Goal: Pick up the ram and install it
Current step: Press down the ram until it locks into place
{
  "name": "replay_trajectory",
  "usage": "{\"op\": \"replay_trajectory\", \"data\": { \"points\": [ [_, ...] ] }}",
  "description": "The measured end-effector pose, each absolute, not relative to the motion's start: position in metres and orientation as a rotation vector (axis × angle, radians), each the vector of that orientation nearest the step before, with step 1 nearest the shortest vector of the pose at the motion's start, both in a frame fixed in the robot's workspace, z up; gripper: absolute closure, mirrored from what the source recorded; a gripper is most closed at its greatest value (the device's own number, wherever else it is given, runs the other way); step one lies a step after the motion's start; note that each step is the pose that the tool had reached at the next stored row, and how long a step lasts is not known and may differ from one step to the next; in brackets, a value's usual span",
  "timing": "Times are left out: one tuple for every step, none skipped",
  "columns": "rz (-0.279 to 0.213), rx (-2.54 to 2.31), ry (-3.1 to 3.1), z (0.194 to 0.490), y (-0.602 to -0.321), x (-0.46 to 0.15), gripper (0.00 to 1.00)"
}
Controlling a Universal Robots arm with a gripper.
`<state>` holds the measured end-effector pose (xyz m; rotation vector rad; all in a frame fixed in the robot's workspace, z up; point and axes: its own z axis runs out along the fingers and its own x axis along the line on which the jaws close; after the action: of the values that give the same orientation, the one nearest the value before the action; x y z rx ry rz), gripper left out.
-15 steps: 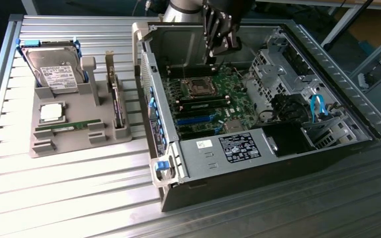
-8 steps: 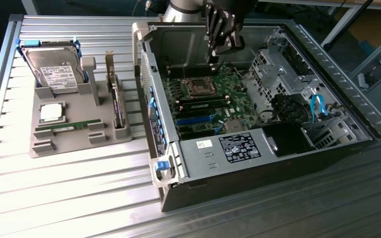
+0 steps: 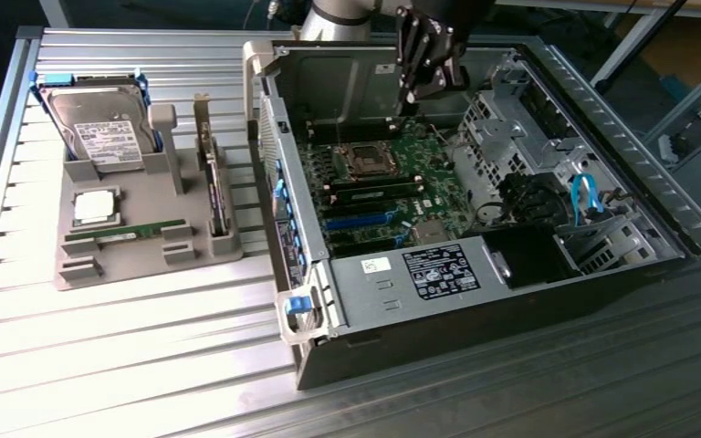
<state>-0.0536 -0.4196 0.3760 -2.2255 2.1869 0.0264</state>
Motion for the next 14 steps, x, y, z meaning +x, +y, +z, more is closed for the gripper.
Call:
{"op": "replay_trajectory", "data": {
  "points": [
    [0.027,-2.226,2.187,0.376,-0.420,-0.052,0.90],
    [0.027,-2.226,2.187,0.376,-0.420,-0.049,0.90],
    [0.027,-2.226,2.187,0.376,-0.420,-0.045,0.90],
    [0.028,-2.226,2.187,0.376,-0.420,-0.043,0.90],
    [0.028,-2.226,2.188,0.376,-0.420,-0.041,0.90],
    [0.028,-2.226,2.188,0.376,-0.420,-0.038,0.90],
    [0.028,-2.226,2.188,0.376,-0.420,-0.037,0.90],
    [0.028,-2.226,2.188,0.376,-0.420,-0.035,0.90],
    [0.028,-2.226,2.188,0.376,-0.420,-0.034,0.90],
    [0.028,-2.226,2.188,0.376,-0.420,-0.034,0.90],
    [0.028,-2.226,2.188,0.376,-0.420,-0.034,0.90],
    [0.028,-2.226,2.188,0.376,-0.420,-0.034,0.90],
    [0.028,-2.226,2.188,0.376,-0.420,-0.034,0.90],
    [0.028,-2.226,2.188,0.376,-0.420,-0.034,0.90]
  ]
}}
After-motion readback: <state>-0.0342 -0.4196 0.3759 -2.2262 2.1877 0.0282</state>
